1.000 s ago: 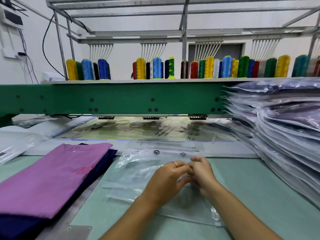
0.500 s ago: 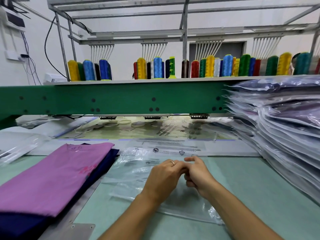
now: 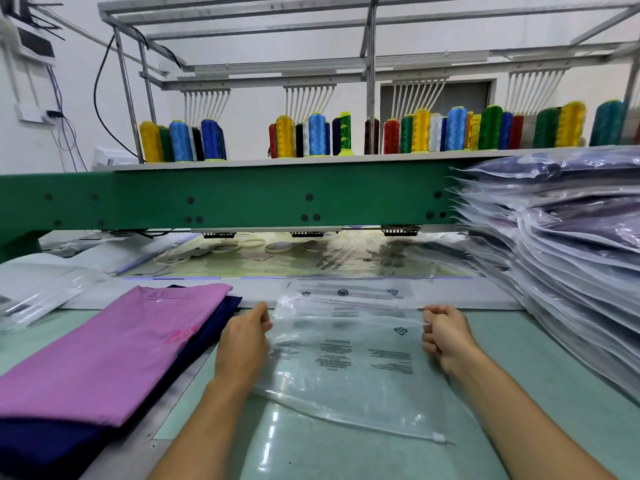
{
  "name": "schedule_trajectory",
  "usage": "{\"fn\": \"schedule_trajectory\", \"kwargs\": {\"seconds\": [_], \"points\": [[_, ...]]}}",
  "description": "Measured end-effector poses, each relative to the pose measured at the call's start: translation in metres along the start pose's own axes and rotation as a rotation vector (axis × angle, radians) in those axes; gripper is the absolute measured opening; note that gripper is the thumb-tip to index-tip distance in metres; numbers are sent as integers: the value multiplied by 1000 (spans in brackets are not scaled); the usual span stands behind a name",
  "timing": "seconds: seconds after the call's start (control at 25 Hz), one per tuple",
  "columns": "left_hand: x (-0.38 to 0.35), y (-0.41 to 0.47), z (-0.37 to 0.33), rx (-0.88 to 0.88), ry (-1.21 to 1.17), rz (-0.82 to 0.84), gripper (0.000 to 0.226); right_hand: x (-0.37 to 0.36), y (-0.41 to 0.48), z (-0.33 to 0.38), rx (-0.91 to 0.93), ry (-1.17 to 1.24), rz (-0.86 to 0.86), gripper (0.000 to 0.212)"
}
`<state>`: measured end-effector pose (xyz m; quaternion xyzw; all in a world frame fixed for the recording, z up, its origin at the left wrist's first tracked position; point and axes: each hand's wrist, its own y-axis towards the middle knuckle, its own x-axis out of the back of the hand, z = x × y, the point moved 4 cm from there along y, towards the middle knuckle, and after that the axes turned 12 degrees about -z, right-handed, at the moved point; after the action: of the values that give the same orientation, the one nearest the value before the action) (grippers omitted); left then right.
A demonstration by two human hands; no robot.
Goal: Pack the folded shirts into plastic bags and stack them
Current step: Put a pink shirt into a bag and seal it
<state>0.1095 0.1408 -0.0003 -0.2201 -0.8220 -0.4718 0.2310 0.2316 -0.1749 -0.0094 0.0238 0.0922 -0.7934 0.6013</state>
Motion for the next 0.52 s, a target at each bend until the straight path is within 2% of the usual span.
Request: {"fn": "schedule_trajectory", "kwargs": {"seconds": [0.08, 0.12, 0.16, 0.2, 0.24, 0.28, 0.36, 0.44, 0.52], "points": [[1, 3, 11, 65, 27, 17, 38, 1, 1, -2, 0, -6, 17, 9], [0, 3, 12, 61, 40, 32, 30, -1, 1, -3, 2, -15, 41, 8], [-1, 3, 10, 14, 76, 69, 16, -3, -1, -3, 4, -25, 66, 8], [-2, 2, 5, -43, 107, 113, 15, -5, -2, -3, 4, -34, 91, 8], [-4, 0, 0, -98, 134, 157, 28, -6, -2, -3, 4, -41, 108, 9], [-6, -2, -5, -133, 98, 175, 32, -6, -1, -3, 6, -52, 116, 9], [-4, -3, -14, -123, -14, 155, 14, -5, 0, -2, 20, -89, 109, 10], [-4, -3, -16, -96, -54, 144, 9, -2, 1, 2, 174, -283, 41, 11], [-5, -4, -15, -63, -67, 159, 16, -1, -4, 10, 514, -683, -98, 13]]}}
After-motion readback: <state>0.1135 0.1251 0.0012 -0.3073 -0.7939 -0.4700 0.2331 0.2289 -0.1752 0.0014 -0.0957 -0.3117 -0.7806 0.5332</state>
